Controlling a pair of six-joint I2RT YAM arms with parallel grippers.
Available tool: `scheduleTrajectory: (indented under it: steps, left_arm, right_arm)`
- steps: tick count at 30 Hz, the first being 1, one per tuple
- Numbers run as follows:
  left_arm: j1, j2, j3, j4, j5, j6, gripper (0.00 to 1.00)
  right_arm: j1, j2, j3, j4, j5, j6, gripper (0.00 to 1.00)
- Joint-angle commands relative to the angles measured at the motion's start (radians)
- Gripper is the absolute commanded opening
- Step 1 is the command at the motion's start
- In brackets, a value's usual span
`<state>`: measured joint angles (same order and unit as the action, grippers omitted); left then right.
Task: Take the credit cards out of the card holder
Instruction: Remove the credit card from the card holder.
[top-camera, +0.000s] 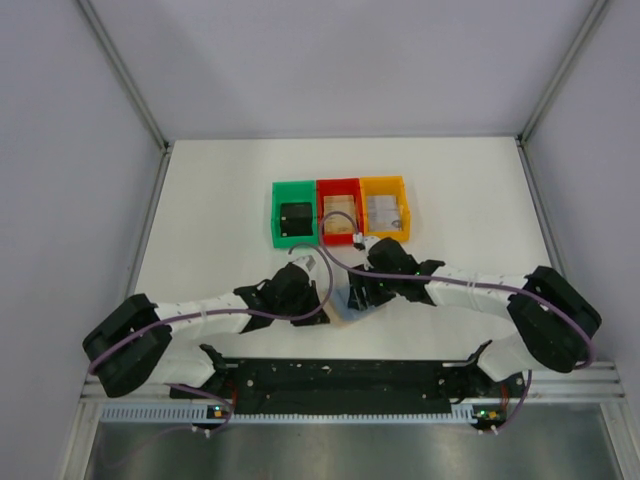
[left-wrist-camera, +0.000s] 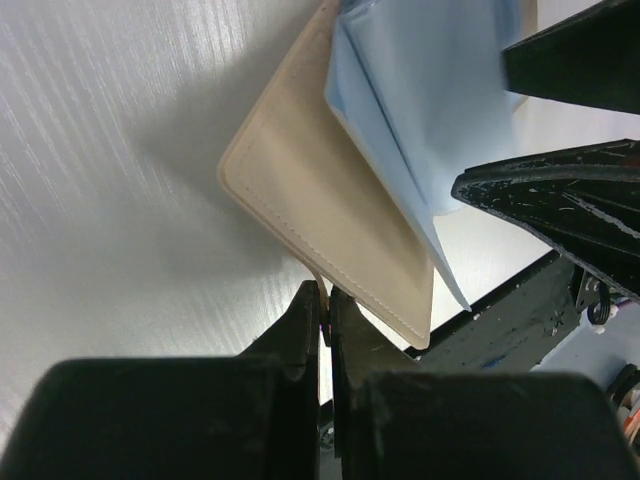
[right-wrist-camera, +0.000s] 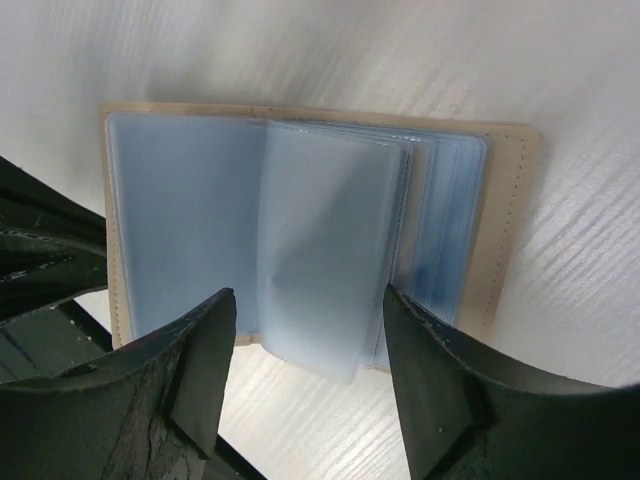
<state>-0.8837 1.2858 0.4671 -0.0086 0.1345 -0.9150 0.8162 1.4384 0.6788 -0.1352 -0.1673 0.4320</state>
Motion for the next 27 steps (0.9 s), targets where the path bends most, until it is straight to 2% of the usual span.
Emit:
scheduleTrajectory:
  steps: [1, 8, 16, 22, 27]
  left_arm:
    - [0.003, 0.007, -0.007, 0.067, 0.013, -0.012, 0.00]
    - [0.003, -0.005, -0.019, 0.064, 0.007, -0.013, 0.00]
    - [0.003, -0.039, -0.028, 0.030, -0.021, -0.009, 0.00]
    - [0.005, -0.126, -0.067, -0.024, -0.090, -0.031, 0.00]
    - [0.005, -0.249, -0.120, -0.070, -0.191, -0.080, 0.08]
  right_arm:
    - [0.023, 0.030, 0.001, 0.084, -0.150, 0.060, 0.59]
    - [0.055, 0.050, 0.030, 0.181, -0.224, 0.082, 0.56]
    - [0.086, 0.045, 0.064, 0.161, -0.209, 0.062, 0.52]
    - [0.093, 0.048, 0.074, 0.194, -0.277, 0.053, 0.52]
    - [0.121, 0.051, 0.128, 0.157, -0.305, 0.016, 0.52]
